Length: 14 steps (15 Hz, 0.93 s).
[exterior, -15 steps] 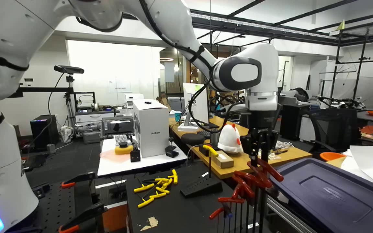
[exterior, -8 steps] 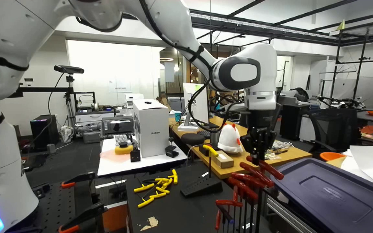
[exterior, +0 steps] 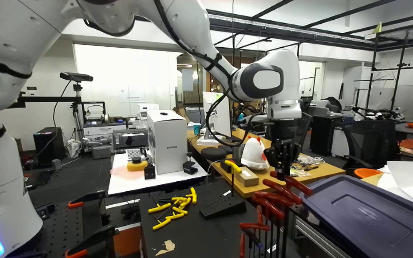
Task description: Remove the longest red wrench from the holder and place it on the table
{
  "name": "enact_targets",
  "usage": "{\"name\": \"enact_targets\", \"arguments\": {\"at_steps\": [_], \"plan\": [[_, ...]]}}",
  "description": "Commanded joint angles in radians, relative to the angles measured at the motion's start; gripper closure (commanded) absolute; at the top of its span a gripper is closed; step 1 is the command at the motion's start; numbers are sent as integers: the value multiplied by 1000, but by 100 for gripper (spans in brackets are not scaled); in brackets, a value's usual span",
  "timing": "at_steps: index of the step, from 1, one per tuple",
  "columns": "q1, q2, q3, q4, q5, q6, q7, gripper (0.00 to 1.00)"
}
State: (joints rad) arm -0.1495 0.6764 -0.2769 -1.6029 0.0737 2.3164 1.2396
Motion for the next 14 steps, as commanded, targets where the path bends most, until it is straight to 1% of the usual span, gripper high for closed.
{"name": "enact_targets", "arguments": {"at_steps": [1,4,6,11,14], "plan": [[43,-54,-20,-30,-63,9,-2,94],[62,-60,-21,-34,-97,8,-6,94],[62,-61,-12,-35,-101,10,-19,94],[35,-70,23,-38,-61,16,-101,94],[28,-72,29,-36,-46,14,-147,94]]}}
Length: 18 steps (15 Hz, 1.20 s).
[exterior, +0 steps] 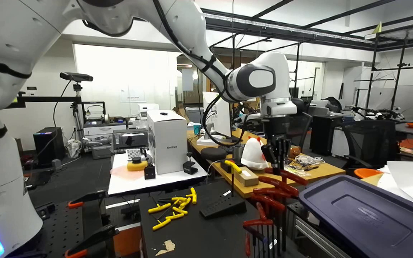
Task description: Remove the longest red wrench from the holder and place it on the table
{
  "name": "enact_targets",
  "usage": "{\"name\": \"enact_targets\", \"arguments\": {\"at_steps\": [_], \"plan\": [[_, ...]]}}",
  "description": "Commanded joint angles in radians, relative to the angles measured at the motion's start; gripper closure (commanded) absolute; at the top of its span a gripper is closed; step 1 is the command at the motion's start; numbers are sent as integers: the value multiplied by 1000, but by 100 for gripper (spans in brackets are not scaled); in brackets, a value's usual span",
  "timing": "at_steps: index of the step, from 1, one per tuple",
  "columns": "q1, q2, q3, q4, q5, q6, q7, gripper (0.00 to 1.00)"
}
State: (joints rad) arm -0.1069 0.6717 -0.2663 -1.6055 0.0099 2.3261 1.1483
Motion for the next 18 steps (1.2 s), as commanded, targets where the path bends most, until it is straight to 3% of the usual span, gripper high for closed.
{"name": "enact_targets", "arguments": {"at_steps": [1,8,18], "plan": [[-19,-66,22,-31,26,4,-75,94],[-41,-65,44,-1,80,-25,-197,94],[-26,-88,30,-17,62,-19,-216,94]]}}
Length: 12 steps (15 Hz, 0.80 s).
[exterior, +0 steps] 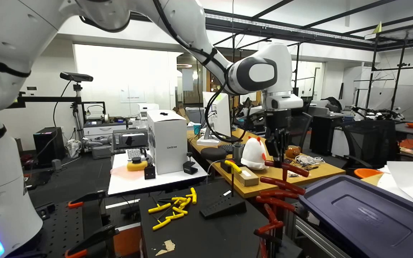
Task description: Remove the longest red wrench from the holder and place it on the table
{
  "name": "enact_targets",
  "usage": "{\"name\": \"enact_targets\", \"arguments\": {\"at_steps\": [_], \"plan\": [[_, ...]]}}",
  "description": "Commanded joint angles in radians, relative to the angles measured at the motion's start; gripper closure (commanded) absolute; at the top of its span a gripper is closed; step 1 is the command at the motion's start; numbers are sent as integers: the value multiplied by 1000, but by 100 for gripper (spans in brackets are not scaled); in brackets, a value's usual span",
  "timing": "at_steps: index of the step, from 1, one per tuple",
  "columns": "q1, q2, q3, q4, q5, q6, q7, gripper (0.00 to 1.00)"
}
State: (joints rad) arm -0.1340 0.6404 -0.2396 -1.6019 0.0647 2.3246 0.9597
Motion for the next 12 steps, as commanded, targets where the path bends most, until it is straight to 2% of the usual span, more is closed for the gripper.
{"name": "enact_targets", "arguments": {"at_steps": [1,12], "plan": [[2,-63,2,-25,5,-17,-29,94],[27,-151,-4,-62,-37,-9,-38,94]]}}
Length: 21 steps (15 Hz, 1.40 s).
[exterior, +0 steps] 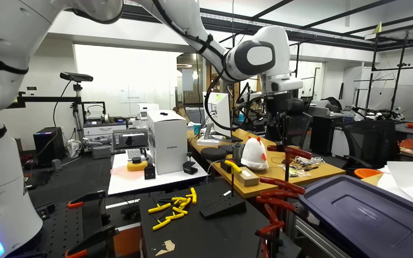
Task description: Remove the longest red wrench from the holder and place it on the table
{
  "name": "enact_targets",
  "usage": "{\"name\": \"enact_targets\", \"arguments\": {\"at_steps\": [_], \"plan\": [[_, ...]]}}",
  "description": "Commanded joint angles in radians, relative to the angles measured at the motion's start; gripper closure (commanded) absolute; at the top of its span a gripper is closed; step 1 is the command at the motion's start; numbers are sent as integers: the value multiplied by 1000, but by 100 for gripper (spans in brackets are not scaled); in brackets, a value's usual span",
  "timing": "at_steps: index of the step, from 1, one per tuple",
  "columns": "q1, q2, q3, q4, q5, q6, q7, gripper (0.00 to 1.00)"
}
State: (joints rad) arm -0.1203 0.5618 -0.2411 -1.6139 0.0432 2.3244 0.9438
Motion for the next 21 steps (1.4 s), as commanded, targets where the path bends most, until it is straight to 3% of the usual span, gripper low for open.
{"name": "enact_targets", "arguments": {"at_steps": [1,21], "plan": [[16,-79,-2,-55,-19,-7,-23,94],[16,-163,78,-152,35,-66,-371,94]]}}
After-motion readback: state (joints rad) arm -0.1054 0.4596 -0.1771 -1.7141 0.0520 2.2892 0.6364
